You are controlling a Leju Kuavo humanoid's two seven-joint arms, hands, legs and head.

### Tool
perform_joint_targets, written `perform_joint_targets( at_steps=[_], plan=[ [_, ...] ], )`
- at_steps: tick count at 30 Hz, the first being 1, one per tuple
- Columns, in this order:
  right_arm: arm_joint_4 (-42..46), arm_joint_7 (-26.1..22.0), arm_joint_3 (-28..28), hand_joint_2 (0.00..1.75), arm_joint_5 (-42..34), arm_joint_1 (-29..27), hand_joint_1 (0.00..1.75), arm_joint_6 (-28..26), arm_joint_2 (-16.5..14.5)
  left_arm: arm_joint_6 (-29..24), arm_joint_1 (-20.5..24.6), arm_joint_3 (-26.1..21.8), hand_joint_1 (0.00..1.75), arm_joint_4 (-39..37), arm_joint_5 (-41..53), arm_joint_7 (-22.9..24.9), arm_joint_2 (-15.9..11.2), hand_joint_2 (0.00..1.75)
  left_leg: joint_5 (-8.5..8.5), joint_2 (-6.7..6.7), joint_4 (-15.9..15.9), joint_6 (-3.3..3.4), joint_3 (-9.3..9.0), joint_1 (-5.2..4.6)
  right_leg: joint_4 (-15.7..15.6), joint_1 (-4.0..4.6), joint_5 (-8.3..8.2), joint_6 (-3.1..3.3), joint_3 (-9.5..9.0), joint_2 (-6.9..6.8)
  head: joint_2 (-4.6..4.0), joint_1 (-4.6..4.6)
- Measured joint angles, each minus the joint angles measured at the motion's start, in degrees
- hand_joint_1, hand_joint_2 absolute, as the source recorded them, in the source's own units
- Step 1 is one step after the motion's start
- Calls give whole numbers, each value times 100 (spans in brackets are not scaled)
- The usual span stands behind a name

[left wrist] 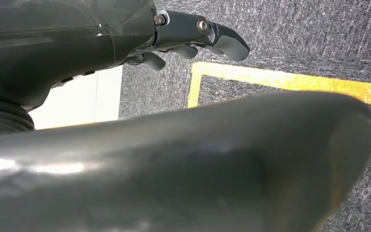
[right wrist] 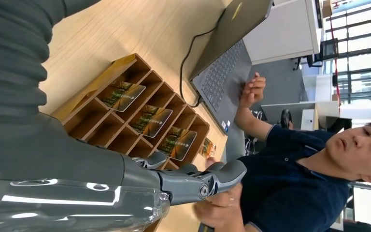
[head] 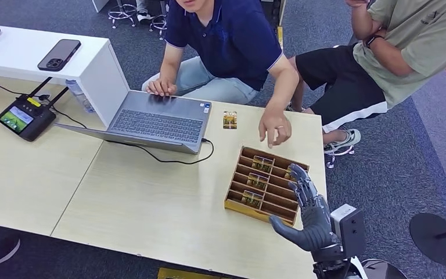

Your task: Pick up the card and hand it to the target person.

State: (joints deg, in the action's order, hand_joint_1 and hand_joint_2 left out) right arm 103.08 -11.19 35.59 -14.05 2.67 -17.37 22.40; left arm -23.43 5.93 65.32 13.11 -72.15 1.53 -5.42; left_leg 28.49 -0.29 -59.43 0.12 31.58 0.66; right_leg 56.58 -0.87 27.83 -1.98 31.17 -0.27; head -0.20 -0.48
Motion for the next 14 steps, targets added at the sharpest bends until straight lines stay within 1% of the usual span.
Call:
perform_joint_targets(
  at_steps=[3,5,7,10,12,14],
  plan=[
    [-1,10,21,175,31,0,0,-84,0,-2,5,-1,0,0,-1,1,0,0,0,0,0,0,1,0,0,0,0,0,0,-1,0,0],
    [-2,97,35,175,150,1,0,-182,2,-7,8,-2,0,0,-1,5,0,0,0,0,0,0,1,0,0,0,0,0,0,0,0,0],
    [-11,381,50,175,517,4,0,-459,4,-22,11,-8,0,0,-4,19,0,0,0,0,0,0,1,0,0,0,0,0,0,-1,0,0],
    [-50,952,78,175,1225,8,0,-1015,9,-50,12,-32,0,0,-14,42,0,0,0,0,0,0,1,0,0,0,0,0,0,-1,0,1],
    [-80,1208,101,175,1440,8,0,-1226,11,-54,13,-41,0,0,-14,50,0,0,0,0,0,0,1,0,0,0,0,0,0,-1,0,0],
    [-103,1328,118,175,1478,8,0,-1296,11,-52,13,-43,0,0,-13,51,0,0,0,0,0,0,1,0,0,0,0,0,0,-1,0,0]
  ],
)
